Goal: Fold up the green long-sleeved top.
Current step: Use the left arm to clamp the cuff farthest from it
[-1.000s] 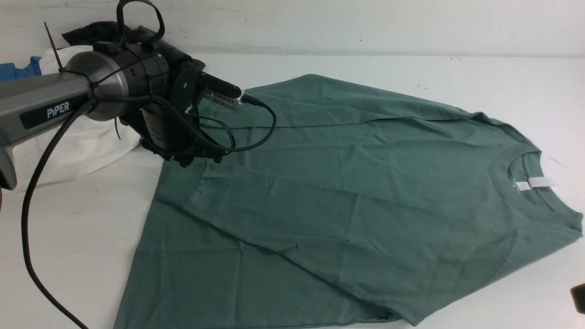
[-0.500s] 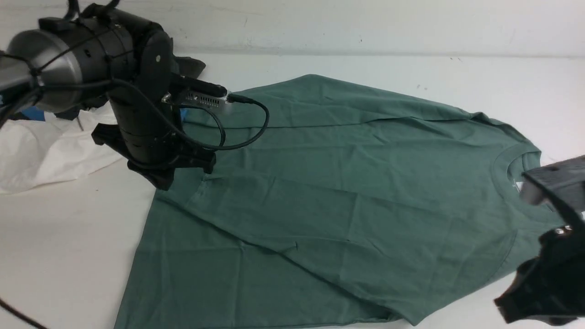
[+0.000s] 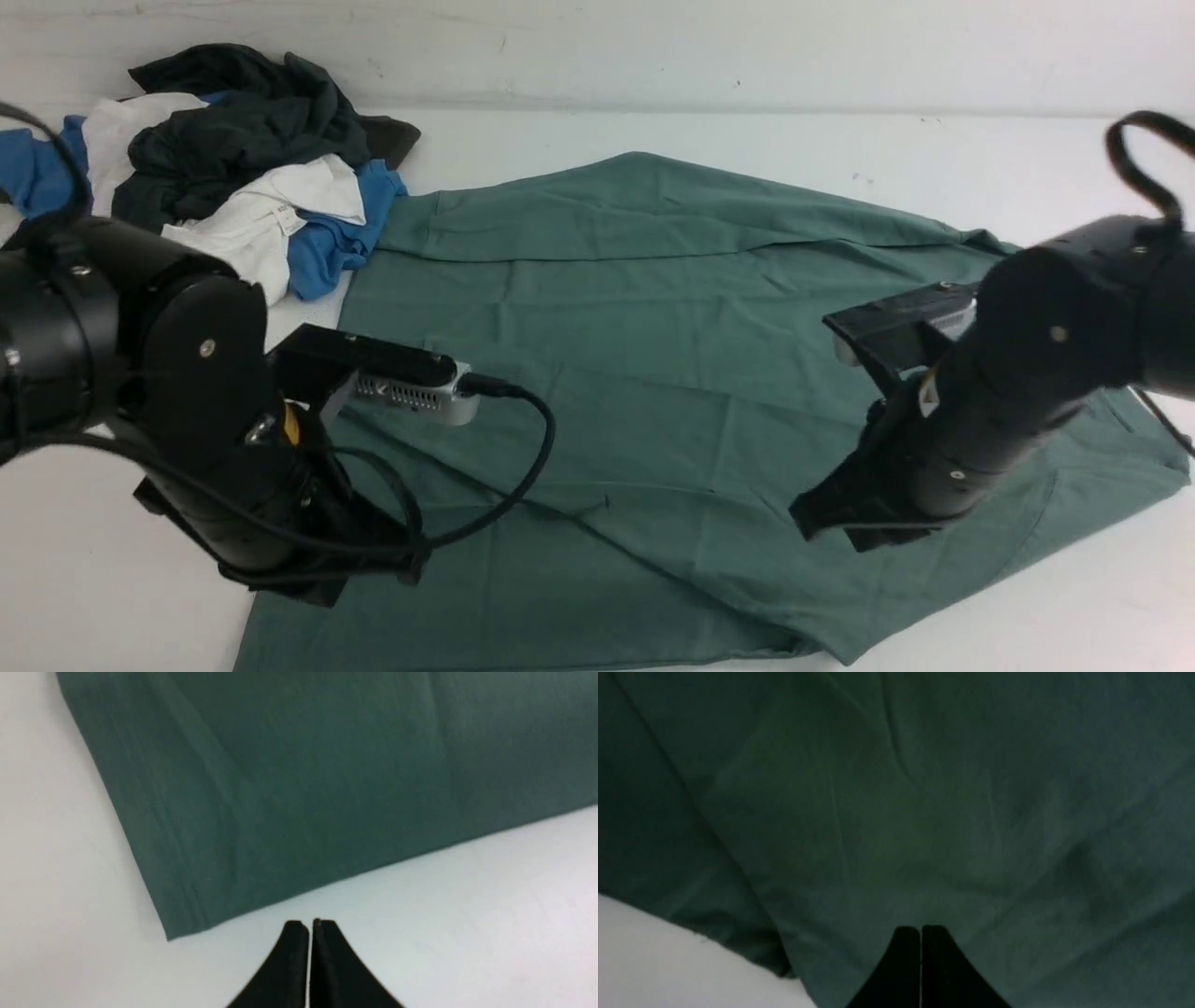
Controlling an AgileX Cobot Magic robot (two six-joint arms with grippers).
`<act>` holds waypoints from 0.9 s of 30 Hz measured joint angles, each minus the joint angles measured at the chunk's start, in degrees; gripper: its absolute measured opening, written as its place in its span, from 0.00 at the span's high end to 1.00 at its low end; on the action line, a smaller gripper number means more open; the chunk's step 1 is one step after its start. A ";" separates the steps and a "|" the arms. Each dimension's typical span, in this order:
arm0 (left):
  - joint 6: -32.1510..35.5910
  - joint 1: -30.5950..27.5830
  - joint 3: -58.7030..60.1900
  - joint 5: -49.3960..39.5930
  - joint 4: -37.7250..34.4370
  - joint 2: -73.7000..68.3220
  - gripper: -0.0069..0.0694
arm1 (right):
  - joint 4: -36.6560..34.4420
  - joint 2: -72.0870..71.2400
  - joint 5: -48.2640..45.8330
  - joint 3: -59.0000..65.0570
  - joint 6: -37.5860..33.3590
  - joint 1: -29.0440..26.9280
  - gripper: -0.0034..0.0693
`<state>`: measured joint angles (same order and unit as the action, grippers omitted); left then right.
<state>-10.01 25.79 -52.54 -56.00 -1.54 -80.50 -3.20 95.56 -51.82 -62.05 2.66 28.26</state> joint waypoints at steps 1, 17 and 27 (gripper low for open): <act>-0.26 0.29 0.69 -0.21 -0.21 1.54 0.91 | 0.00 1.60 0.39 -0.64 0.00 0.06 0.95; -1.31 1.09 2.11 -4.57 -1.89 18.43 0.91 | -0.16 10.40 1.10 -0.30 0.00 0.17 0.95; -1.73 1.09 2.11 -5.46 -1.89 19.61 0.91 | -0.37 3.81 10.05 11.77 0.00 0.18 0.96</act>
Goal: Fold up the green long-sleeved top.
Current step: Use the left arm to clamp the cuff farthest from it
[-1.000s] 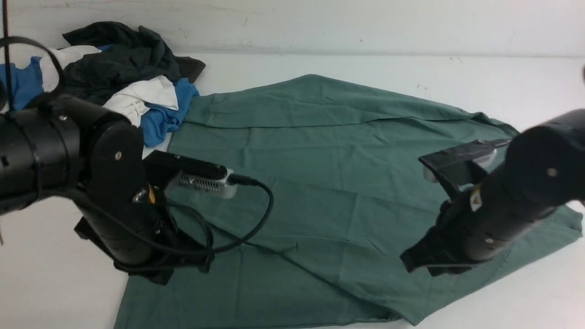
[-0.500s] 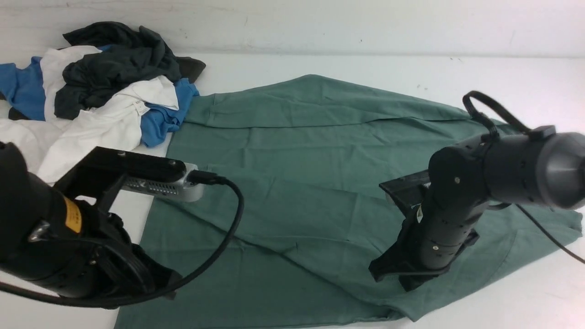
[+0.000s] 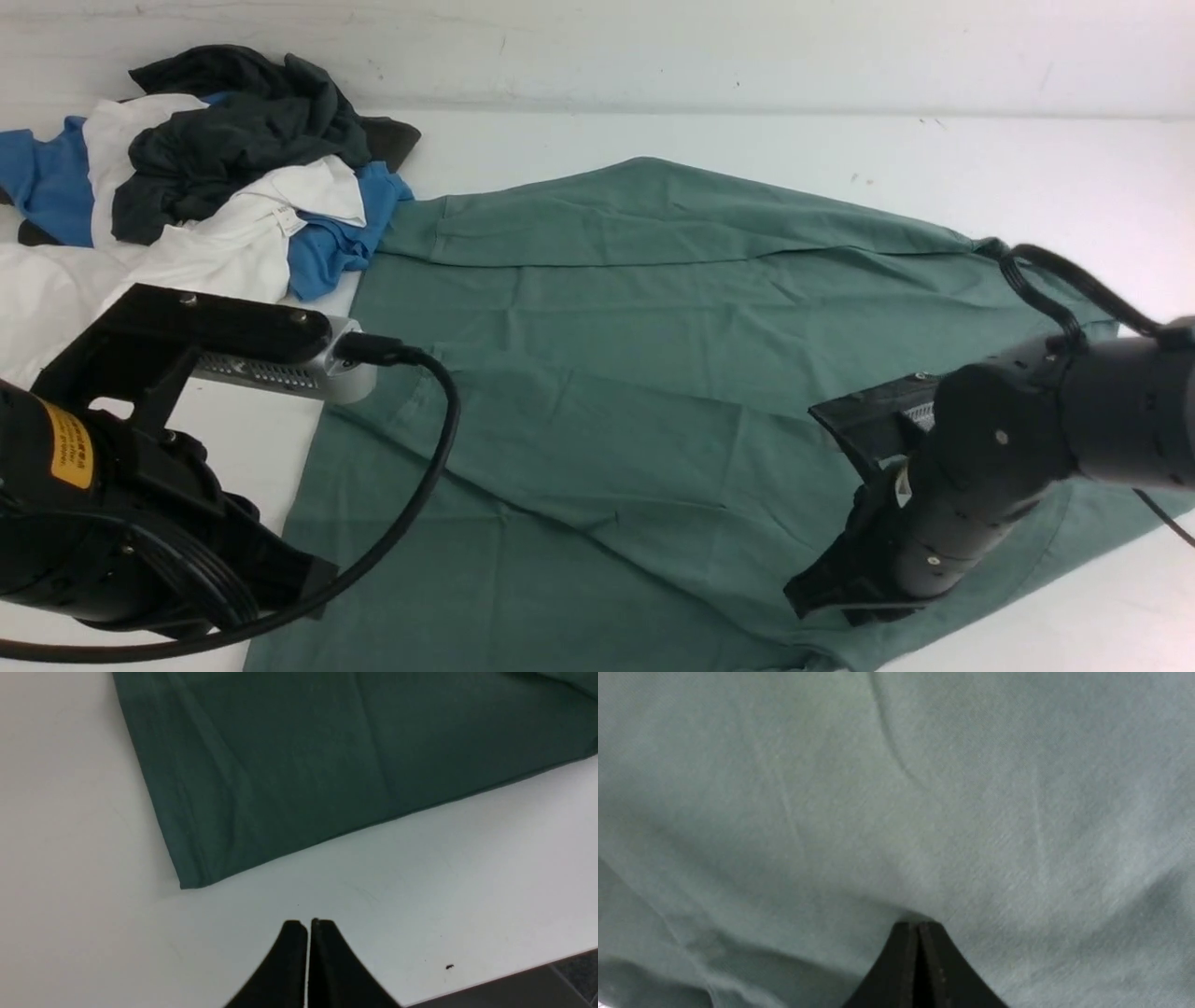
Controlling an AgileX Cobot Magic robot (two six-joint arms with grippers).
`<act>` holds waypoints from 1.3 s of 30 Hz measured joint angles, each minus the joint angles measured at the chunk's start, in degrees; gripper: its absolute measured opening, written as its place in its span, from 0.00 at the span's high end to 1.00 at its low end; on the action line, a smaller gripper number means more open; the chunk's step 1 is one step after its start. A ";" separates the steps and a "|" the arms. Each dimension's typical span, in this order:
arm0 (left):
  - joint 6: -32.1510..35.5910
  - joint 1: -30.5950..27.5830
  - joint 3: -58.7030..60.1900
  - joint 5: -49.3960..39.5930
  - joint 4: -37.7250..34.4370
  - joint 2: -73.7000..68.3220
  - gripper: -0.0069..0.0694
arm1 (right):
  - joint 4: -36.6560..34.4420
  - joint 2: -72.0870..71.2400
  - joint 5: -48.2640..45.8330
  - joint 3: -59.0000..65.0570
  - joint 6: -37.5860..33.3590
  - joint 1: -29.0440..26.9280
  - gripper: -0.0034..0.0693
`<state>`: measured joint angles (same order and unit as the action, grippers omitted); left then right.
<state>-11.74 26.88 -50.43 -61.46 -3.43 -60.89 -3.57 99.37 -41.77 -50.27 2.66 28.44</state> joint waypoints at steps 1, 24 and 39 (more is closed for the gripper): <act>0.00 0.00 0.00 0.00 0.00 0.00 0.91 | -0.26 -1.06 0.00 1.41 0.00 0.00 0.96; -3.97 -8.95 -10.28 4.22 1.05 -12.78 0.91 | -4.64 -26.53 -17.64 15.29 0.58 0.11 0.96; -2.08 -12.91 -42.83 8.37 4.61 -52.07 0.74 | -5.59 -41.69 -27.32 11.27 3.18 0.11 0.96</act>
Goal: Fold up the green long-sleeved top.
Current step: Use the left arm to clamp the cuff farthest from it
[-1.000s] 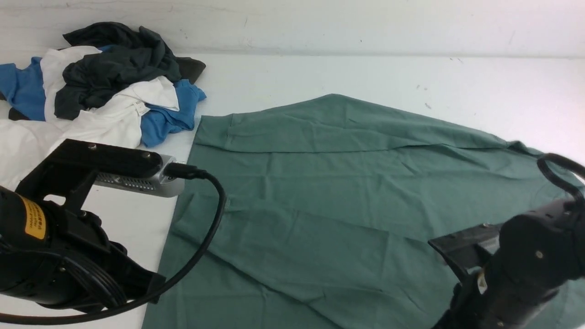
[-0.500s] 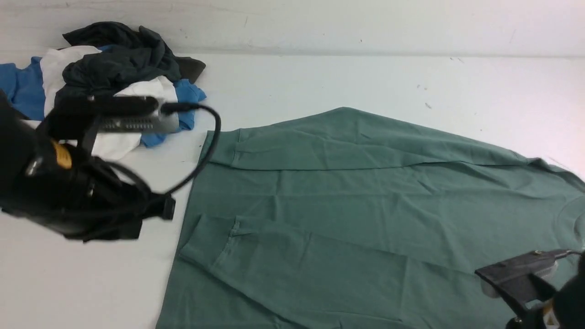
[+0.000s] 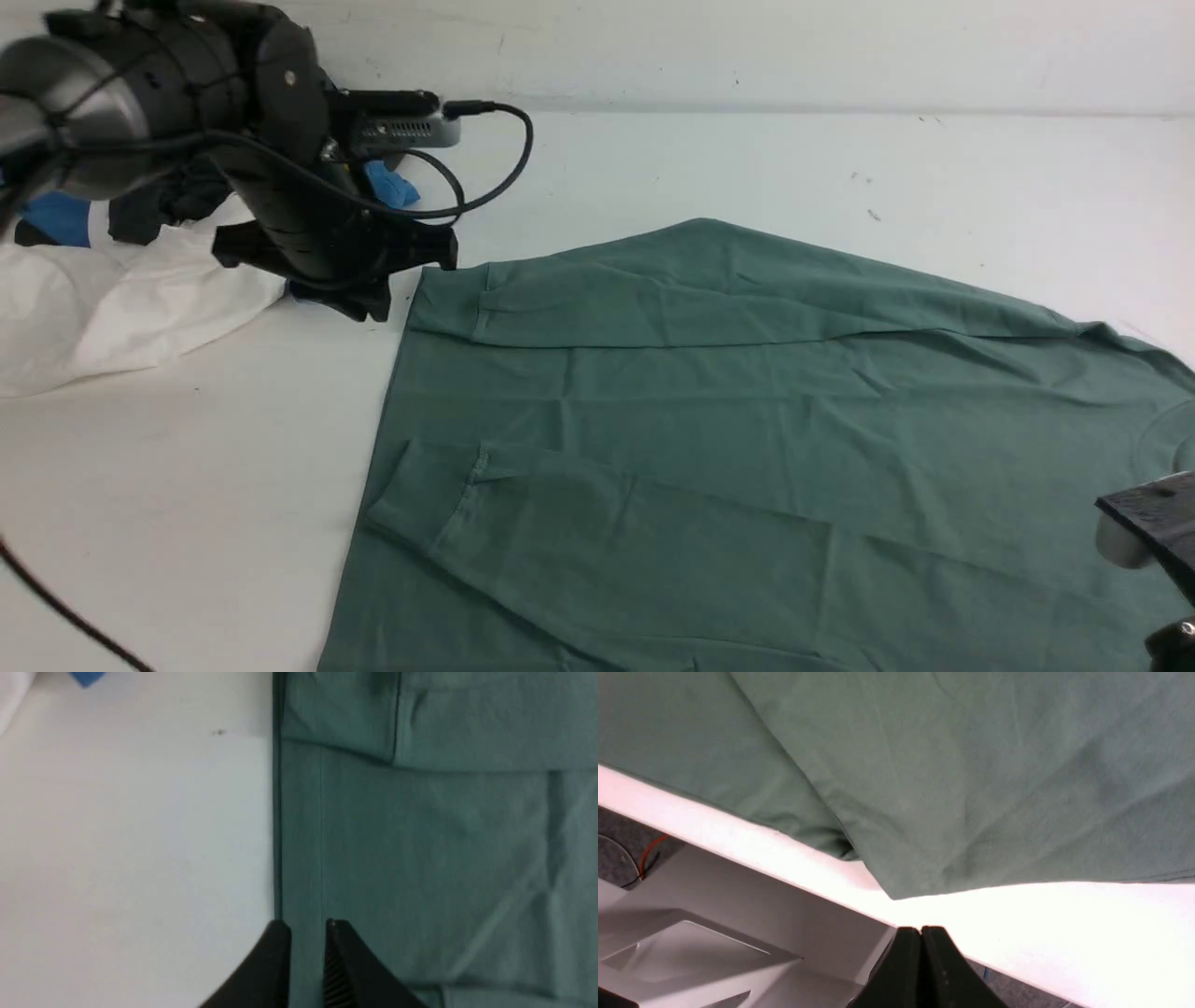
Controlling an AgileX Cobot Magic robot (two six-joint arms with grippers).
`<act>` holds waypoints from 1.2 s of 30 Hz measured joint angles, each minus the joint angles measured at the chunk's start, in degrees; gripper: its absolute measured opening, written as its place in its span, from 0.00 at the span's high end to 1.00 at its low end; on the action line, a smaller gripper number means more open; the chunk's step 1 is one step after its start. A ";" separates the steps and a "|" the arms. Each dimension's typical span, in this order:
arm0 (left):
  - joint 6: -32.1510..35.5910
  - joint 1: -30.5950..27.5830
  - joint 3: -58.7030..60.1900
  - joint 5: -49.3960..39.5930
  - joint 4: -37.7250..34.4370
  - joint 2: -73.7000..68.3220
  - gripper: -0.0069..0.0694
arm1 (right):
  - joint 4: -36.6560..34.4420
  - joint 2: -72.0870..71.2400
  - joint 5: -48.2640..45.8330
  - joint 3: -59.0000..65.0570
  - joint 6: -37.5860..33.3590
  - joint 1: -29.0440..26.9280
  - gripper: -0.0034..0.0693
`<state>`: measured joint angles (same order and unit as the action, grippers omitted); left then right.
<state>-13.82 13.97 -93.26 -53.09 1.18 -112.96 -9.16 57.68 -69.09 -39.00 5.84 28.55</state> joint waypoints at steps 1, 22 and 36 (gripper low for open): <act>0.00 0.00 -2.15 0.62 0.14 -2.15 0.69 | -0.14 0.00 0.00 0.00 0.25 0.00 0.96; 0.00 0.00 -15.32 7.04 2.54 -20.17 0.39 | -2.48 0.00 -0.23 0.00 2.80 0.00 0.96; 1.68 0.00 -16.00 7.16 3.10 -20.28 0.78 | -4.70 0.00 1.40 0.00 3.02 0.00 0.96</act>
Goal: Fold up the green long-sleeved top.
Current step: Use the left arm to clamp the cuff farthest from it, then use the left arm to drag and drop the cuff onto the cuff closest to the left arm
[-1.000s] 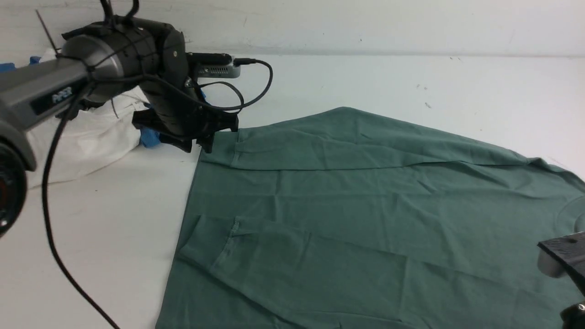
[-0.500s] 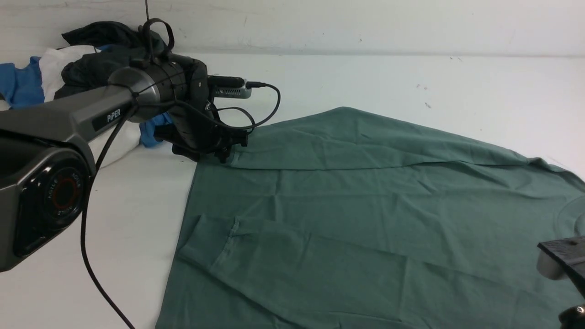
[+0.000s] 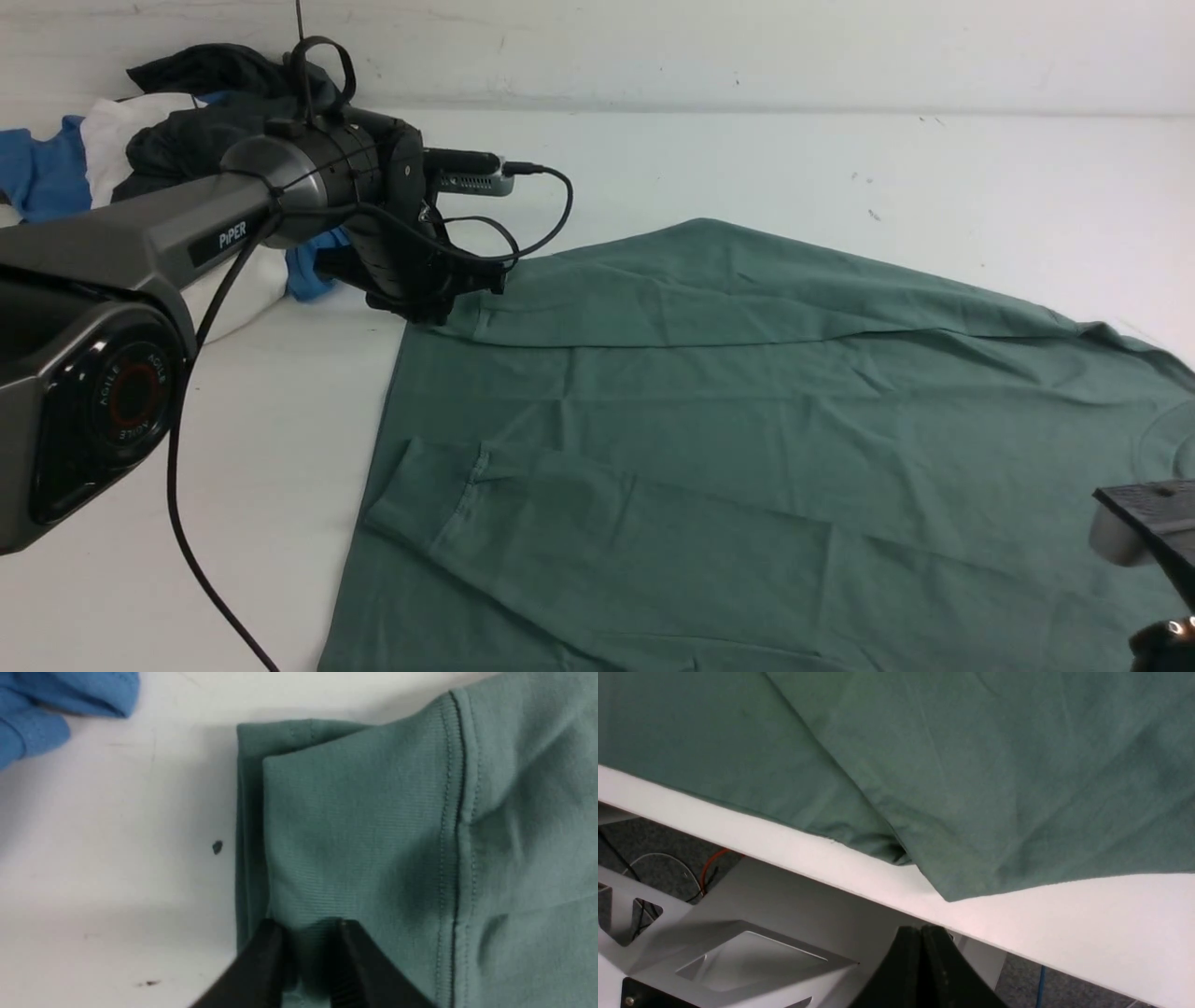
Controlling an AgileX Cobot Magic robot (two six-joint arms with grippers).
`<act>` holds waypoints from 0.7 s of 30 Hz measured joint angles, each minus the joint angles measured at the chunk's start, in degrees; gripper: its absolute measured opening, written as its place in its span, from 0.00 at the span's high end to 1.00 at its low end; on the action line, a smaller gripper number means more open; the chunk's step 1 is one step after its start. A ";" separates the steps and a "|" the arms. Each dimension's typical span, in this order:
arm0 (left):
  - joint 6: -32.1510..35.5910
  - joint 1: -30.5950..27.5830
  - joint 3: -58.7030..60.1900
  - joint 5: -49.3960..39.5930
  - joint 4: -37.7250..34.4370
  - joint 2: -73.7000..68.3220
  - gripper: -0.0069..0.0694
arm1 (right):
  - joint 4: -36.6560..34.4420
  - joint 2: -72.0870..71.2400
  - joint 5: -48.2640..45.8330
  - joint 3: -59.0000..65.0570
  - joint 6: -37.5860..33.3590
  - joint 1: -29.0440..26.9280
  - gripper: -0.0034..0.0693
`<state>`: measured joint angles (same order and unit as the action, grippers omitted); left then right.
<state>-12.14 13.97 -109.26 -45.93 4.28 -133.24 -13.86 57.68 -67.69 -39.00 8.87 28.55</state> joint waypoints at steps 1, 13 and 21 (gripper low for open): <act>0.51 -0.05 -0.14 -0.12 0.00 0.00 0.82 | 0.00 0.00 0.18 0.00 0.00 0.00 0.96; 3.84 -0.05 -1.55 -5.86 -1.29 5.00 0.89 | 0.60 0.00 2.09 0.00 0.00 0.00 0.96; 6.39 -0.05 -1.55 -15.66 -8.46 10.92 0.89 | 12.35 0.00 2.29 -2.32 5.14 0.00 0.96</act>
<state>-5.75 13.92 -110.81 -61.59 -4.18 -122.32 -1.50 57.68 -65.40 -41.32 14.01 28.55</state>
